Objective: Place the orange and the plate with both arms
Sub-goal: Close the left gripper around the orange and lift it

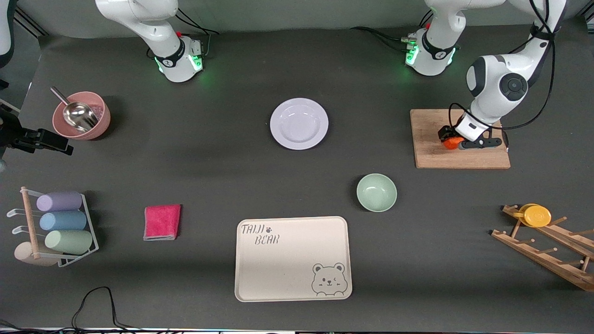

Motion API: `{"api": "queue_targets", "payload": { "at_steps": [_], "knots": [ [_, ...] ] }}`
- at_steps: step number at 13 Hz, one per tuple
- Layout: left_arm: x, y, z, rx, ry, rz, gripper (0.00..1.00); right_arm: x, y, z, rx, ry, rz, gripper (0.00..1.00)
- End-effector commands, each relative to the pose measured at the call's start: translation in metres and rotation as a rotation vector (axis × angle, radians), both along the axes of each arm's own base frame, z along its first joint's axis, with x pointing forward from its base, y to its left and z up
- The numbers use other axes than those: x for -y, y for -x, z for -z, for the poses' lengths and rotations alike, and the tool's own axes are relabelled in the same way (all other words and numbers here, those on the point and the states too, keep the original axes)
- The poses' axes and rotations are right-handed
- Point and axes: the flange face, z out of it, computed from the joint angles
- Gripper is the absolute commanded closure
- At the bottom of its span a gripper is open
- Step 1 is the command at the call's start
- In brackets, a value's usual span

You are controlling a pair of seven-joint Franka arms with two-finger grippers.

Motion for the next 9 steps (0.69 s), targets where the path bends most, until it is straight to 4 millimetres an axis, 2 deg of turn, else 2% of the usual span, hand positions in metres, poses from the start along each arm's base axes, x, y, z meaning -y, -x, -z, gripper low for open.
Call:
{"api": "queue_targets", "payload": {
  "at_steps": [1,4,7,9],
  "knots": [
    [0.003,0.001,-0.002,0.011,0.003,-0.012,0.63,-0.002,0.008,-0.004,-0.011,0.010,0.025,0.00],
    [0.008,-0.008,-0.022,0.045,0.003,-0.006,0.69,-0.003,0.008,-0.004,-0.011,0.008,0.025,0.00],
    [0.015,-0.028,-0.071,0.044,0.004,-0.034,0.69,-0.002,0.008,-0.004,-0.011,0.010,0.026,0.00],
    [0.038,-0.052,-0.107,0.020,-0.001,-0.062,0.69,-0.001,0.008,-0.004,-0.012,0.008,0.028,0.00]
  ]
}}
